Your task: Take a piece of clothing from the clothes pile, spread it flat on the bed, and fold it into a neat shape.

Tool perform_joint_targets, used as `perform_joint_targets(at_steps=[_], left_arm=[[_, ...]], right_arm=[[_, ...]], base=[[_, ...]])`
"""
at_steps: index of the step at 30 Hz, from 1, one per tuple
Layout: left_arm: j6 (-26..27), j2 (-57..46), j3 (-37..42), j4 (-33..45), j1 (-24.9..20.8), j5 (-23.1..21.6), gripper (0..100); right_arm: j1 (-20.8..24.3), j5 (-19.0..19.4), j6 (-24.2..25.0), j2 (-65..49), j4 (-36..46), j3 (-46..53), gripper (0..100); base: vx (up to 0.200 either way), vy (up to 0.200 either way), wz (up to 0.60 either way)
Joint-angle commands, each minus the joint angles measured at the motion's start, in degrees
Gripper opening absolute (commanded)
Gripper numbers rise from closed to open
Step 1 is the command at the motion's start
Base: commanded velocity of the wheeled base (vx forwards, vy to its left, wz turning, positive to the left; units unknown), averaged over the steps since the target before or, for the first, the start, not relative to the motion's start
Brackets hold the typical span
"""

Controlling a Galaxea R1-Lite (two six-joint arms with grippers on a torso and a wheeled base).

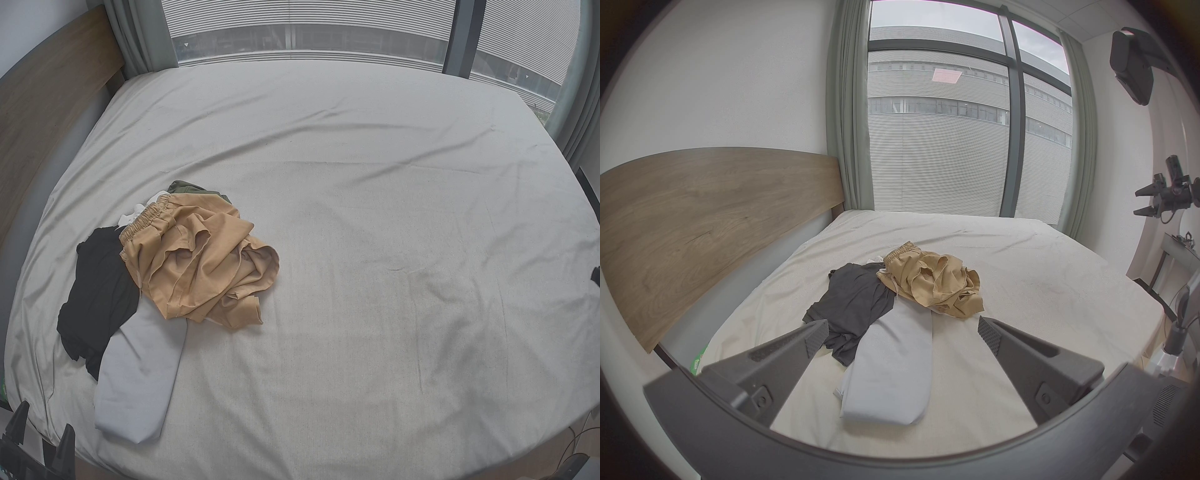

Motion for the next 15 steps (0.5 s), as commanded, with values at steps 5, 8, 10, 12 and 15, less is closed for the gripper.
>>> perform_joint_targets(at_steps=[5, 8, 10, 12, 15], left_arm=[[0.0, -1.0, 1.0, 0.0, 0.0, 0.0, 100], [0.0, -0.9, 1.0, 0.0, 0.0, 0.0, 100], [0.0, -0.9, 1.0, 0.0, 0.0, 0.0, 100], [0.0, -0.9, 1.0, 0.0, 0.0, 0.0, 100], [0.0, -0.9, 1.0, 0.0, 0.0, 0.0, 100]], right_arm=[[1.3, 0.4, 0.3, 10.8, -4.7, -0.5, 100], [2.8, 0.3, 0.3, 13.9, -6.7, -0.7, 100], [4.3, 0.2, 0.3, 15.6, -7.9, -0.7, 100], [5.2, 0.2, 0.5, 17.4, -9.0, -0.9, 100], [5.9, 0.3, 0.6, 19.7, -9.8, -1.8, 100]], base=[[0.0, 0.0, 0.0], [0.0, 0.0, 0.0], [0.0, 0.0, 0.0], [0.0, 0.0, 0.0], [0.0, 0.0, 0.0]])
